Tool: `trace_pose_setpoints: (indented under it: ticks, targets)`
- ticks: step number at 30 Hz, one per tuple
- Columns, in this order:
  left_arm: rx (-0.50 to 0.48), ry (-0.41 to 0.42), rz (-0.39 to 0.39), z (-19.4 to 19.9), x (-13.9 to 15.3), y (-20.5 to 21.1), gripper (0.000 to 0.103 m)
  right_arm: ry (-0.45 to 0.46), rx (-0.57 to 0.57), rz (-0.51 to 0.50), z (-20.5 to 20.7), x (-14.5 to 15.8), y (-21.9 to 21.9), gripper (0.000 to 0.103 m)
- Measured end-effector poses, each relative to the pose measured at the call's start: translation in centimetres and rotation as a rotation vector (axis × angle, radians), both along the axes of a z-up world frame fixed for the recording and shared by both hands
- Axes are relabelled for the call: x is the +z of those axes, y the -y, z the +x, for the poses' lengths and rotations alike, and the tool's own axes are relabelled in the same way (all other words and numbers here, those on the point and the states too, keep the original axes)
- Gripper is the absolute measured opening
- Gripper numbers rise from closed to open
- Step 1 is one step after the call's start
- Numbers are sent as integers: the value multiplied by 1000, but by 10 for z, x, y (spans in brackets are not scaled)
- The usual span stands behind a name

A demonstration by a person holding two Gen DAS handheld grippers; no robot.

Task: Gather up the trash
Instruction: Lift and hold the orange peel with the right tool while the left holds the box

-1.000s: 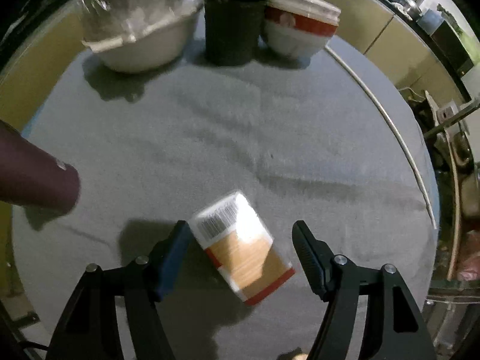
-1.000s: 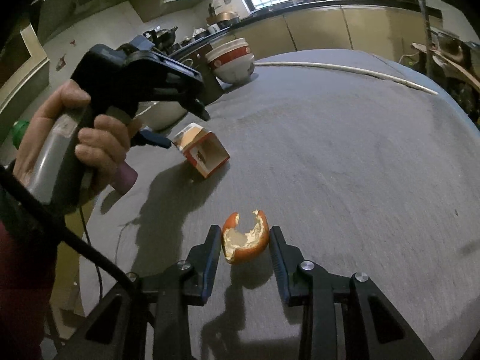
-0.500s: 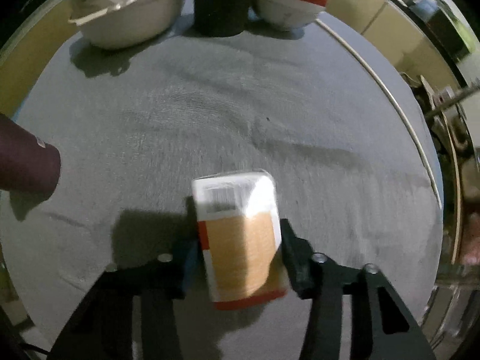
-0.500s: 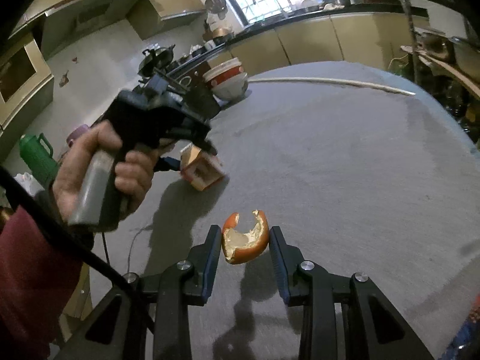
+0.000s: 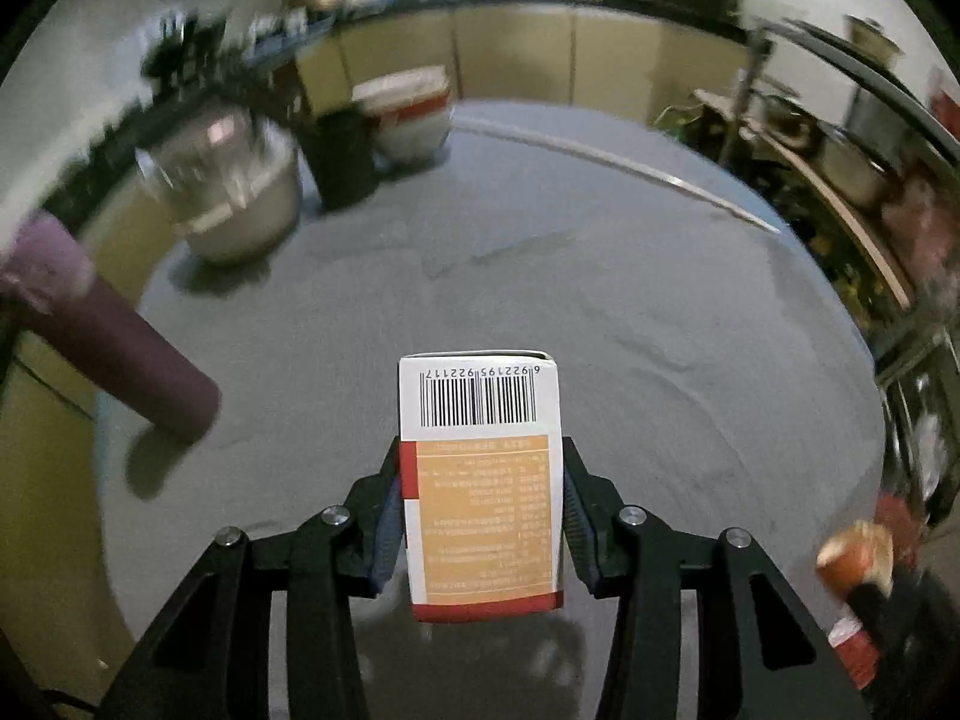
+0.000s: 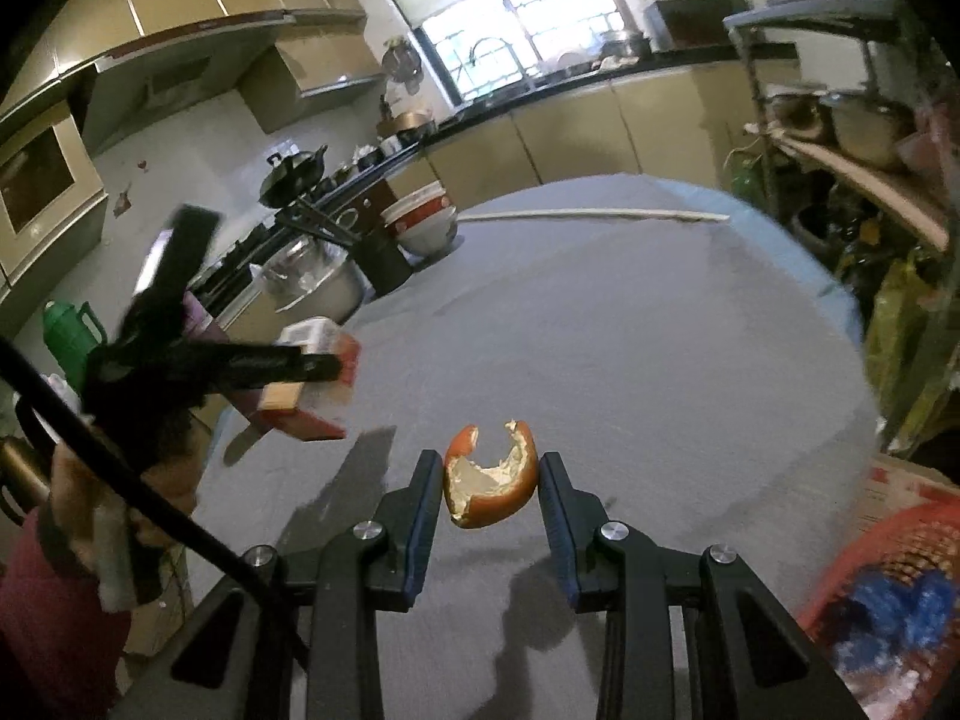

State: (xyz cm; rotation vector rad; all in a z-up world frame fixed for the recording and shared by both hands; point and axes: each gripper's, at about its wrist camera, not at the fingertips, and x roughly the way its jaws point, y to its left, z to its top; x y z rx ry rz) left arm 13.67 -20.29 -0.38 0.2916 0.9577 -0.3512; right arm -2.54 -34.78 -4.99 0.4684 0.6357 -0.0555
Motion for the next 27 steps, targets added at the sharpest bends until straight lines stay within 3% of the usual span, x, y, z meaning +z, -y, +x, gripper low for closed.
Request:
trace_pose_setpoints:
  ticks: [5, 11, 19, 27]
  targets:
    - [-50, 196, 28, -51, 25, -1, 48, 44, -47, -20, -33, 20, 5, 35]
    - [-96, 327, 18, -94, 46, -1, 48, 84, -91, -49, -67, 39, 8, 35]
    - [-170, 388, -3, -138, 57, 13, 48, 130, -146, -47, -109, 53, 20, 35]
    - [-209, 387, -17, -158, 61, 25, 48, 150, -168, -31, -128, 59, 28, 35]
